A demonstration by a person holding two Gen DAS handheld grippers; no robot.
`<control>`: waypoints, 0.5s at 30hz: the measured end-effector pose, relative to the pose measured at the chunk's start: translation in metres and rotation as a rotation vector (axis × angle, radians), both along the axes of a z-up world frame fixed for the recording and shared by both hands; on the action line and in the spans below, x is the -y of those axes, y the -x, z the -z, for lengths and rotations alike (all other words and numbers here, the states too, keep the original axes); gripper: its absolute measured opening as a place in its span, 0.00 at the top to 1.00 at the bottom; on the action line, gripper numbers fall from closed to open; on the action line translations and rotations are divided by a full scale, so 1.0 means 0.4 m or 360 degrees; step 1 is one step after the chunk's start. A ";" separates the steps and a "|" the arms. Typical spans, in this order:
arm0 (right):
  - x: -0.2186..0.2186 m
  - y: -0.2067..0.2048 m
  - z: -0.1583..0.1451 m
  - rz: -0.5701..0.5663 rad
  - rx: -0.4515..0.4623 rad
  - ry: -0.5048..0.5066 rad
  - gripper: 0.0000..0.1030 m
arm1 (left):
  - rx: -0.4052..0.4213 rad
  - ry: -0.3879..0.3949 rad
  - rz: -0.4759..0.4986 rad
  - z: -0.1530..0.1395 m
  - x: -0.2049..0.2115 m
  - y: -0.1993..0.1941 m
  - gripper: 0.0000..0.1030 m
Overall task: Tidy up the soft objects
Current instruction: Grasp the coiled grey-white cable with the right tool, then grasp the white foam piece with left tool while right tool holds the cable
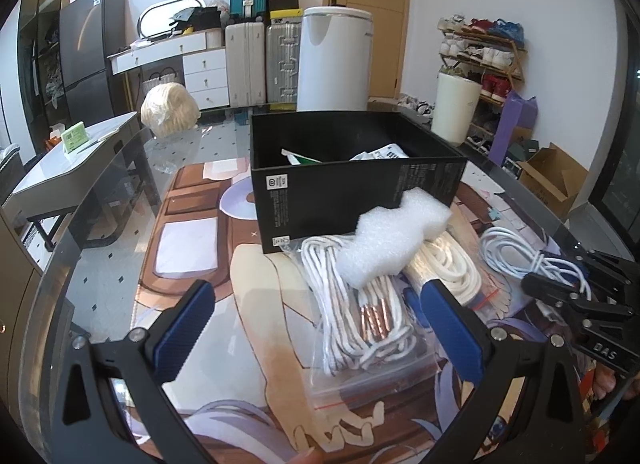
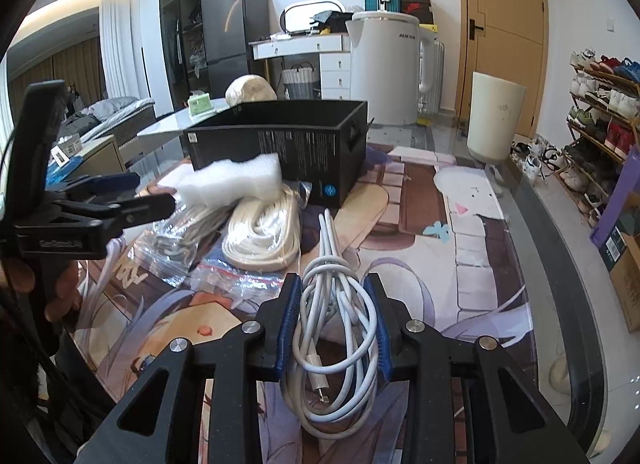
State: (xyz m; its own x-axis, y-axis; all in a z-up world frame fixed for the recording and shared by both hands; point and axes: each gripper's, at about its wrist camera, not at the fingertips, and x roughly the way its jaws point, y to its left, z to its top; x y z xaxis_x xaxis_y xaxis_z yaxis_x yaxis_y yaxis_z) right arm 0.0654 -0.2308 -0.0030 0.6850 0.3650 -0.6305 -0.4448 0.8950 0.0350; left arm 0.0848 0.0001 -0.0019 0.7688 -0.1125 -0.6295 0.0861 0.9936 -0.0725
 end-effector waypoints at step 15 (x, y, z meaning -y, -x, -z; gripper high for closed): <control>0.025 0.011 -0.033 0.0006 0.0093 -0.0110 0.69 | -0.0132 -0.0114 0.0166 0.000 0.053 -0.082 0.01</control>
